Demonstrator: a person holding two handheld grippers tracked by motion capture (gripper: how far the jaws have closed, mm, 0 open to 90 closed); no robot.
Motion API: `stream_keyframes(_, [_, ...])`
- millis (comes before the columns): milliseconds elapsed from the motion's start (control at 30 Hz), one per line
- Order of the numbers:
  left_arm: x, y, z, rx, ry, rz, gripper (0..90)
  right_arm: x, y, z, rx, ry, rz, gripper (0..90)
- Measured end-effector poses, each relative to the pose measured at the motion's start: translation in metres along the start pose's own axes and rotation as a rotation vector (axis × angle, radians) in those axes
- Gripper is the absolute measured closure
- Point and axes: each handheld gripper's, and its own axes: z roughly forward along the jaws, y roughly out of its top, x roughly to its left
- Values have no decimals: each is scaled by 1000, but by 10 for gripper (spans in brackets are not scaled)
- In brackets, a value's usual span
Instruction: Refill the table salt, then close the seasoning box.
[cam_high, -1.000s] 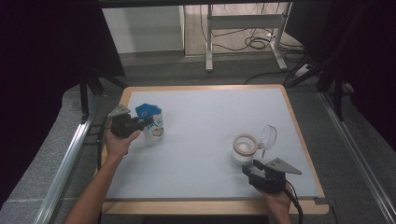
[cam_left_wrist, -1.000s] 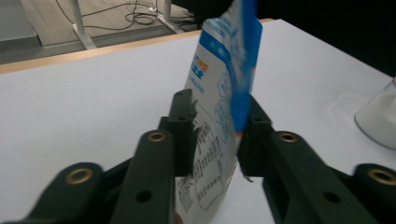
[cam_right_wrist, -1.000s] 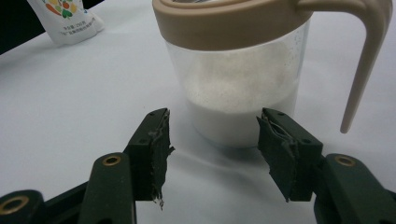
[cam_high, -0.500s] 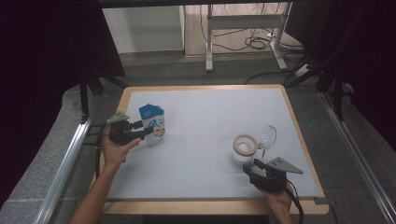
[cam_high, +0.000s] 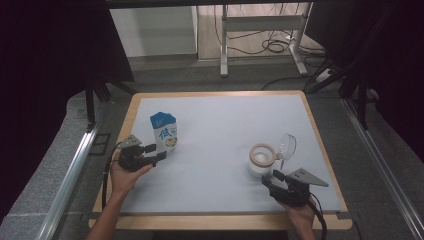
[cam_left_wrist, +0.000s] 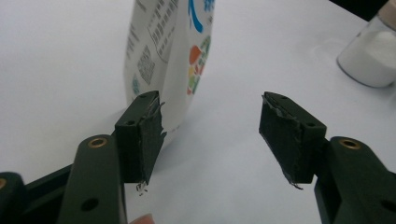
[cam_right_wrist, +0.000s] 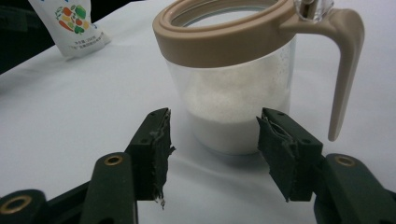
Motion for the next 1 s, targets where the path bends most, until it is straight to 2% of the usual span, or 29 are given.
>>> stream_keyframes(33, [-1, -2, 0, 0, 8, 5, 392, 0, 0, -1, -3, 3, 1, 465])
stream_keyframes(100, [-2, -8, 0, 6, -6, -2, 394, 0, 2, -3, -11, 8, 0, 482])
stream_keyframes(167, [-4, -13, 0, 14, 8, 1, 394, 0, 3, -6, -16, 4, -11, 508])
stream_keyframes(267, [-6, -19, 2, 18, 6, 1, 396, -1, 5, -10, -28, -4, -18, 576])
stream_keyframes(467, [-12, -27, 6, 49, 11, 30, 394, -6, 9, -19, -38, -9, -11, 823])
stream_keyframes(533, [-13, -28, 6, 52, 19, 34, 392, -6, 11, -21, -45, -7, -6, 853])
stream_keyframes(567, [-12, -29, 6, 48, 9, 24, 392, -7, 17, -26, -67, -25, -14, 885])
stream_keyframes(667, [-13, -30, 5, 51, 21, 31, 391, -7, 23, -33, -91, -33, -22, 895])
stream_keyframes(700, [-12, -31, 5, 56, 13, 28, 392, -10, 27, -40, -111, -50, -27, 897])
stream_keyframes(800, [-13, -32, 6, 61, 15, 30, 391, -19, 33, -48, -137, -69, -8, 898])
stream_keyframes(1000, [-17, -33, 10, 70, 6, 42, 390, -32, 46, -49, -165, -103, 1, 897])
